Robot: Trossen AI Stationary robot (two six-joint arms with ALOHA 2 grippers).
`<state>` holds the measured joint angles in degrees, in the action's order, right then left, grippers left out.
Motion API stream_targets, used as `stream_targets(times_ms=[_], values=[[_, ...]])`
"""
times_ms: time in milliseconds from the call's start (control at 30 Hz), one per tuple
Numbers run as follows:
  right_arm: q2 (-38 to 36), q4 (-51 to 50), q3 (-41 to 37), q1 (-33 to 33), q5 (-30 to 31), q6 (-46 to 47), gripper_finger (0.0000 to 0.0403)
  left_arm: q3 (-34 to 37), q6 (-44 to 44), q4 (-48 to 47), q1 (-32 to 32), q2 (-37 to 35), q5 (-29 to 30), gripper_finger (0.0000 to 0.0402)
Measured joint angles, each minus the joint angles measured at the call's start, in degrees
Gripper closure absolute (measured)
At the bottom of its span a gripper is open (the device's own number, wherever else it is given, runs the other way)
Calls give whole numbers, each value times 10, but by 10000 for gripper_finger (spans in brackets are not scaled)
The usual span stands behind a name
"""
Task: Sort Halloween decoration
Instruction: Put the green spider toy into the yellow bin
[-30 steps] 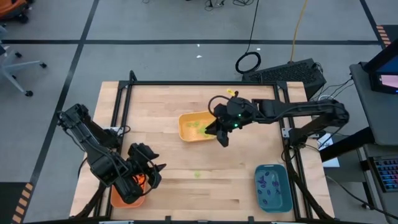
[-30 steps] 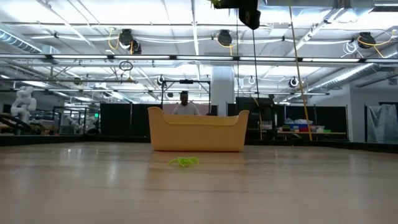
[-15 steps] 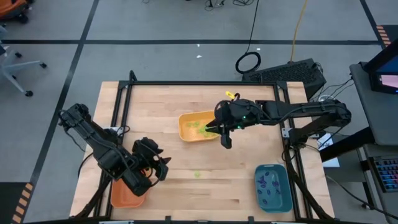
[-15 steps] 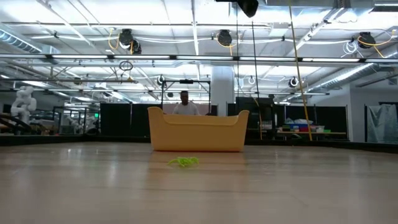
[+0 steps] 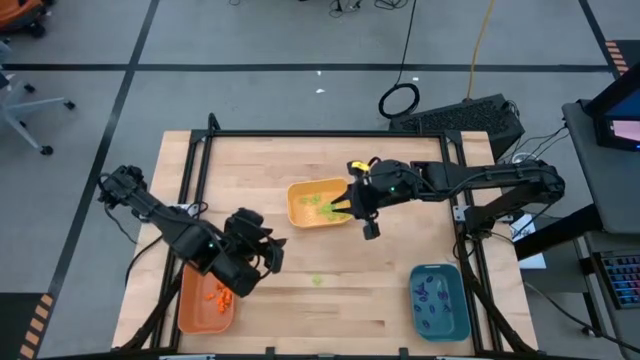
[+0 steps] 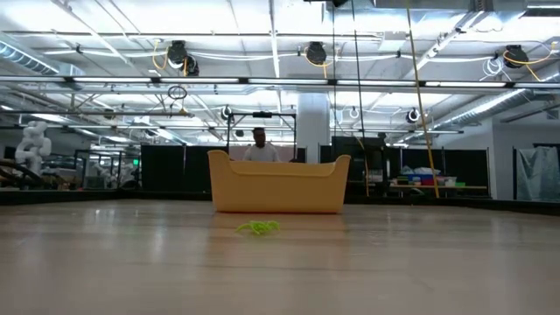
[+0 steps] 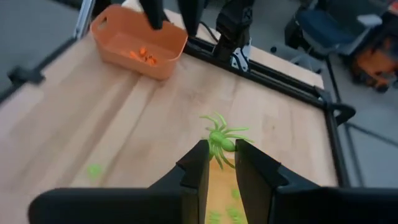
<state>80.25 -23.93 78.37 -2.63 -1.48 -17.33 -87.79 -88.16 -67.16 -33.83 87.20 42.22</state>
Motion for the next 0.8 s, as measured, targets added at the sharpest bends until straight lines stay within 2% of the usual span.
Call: stream_targets(times_ms=[400,633,800], values=[[0,-8,0,0,19,-151,344,0,-1,37,12,0,-10,159],[0,-8,0,0,70,-148,344,0,4,35,13,0,-10,159],[0,-10,0,0,95,-110,344,0,5,26,14,3,3,159]])
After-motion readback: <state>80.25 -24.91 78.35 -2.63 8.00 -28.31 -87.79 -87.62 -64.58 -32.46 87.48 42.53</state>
